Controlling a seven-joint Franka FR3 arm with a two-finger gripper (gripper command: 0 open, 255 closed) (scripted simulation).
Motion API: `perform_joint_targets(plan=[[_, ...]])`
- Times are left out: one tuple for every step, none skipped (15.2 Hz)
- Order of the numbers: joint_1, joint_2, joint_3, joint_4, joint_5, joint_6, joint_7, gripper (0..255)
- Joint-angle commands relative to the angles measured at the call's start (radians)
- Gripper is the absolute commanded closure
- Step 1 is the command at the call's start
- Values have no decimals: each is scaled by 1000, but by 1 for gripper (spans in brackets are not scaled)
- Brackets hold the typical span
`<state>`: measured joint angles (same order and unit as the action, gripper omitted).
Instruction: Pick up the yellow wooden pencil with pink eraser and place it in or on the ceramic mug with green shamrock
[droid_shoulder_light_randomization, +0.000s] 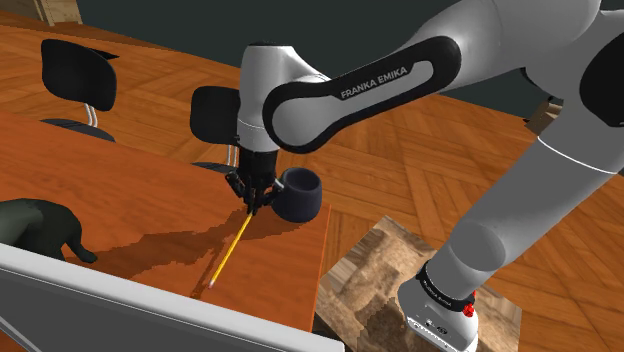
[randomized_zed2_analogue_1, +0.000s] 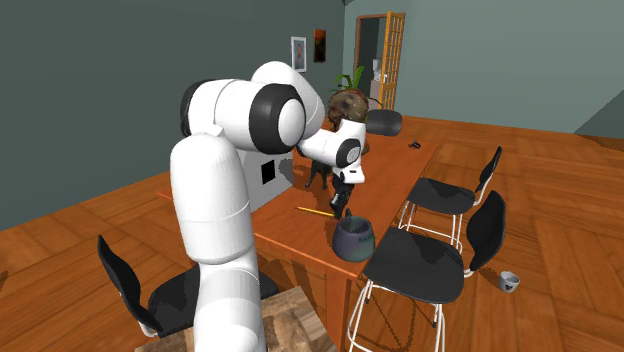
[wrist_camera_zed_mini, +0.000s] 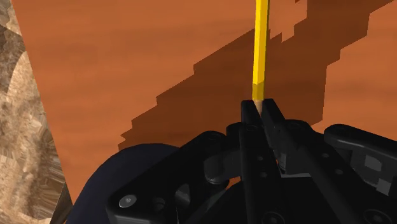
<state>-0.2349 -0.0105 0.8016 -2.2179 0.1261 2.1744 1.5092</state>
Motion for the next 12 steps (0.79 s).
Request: perform_joint_targets(plan=[[-2, -22, -2, 14, 17, -32, -11, 255], [-2, -31, -4, 22, 23, -46, -15, 255], [-3, -40, -5, 29, 29, -60, -18, 255], [-3, -48, -7, 37, 34, -74, -22, 255], [-3, -56, -9, 44, 39, -88, -25, 255], [-4, -64, -10, 52, 44, -102, -28, 255], [-4, -71, -12, 61, 48, -116, -30, 255], [-4, -78, -14, 69, 52, -130, -33, 255], [-4, -85, -16, 78, 56, -144, -35, 255], [-4, -91, -18, 86, 60, -158, -37, 255], [-5, -97, -20, 95, 63, -171, -39, 255], [-5, -103, -22, 105, 66, -185, -40, 255]])
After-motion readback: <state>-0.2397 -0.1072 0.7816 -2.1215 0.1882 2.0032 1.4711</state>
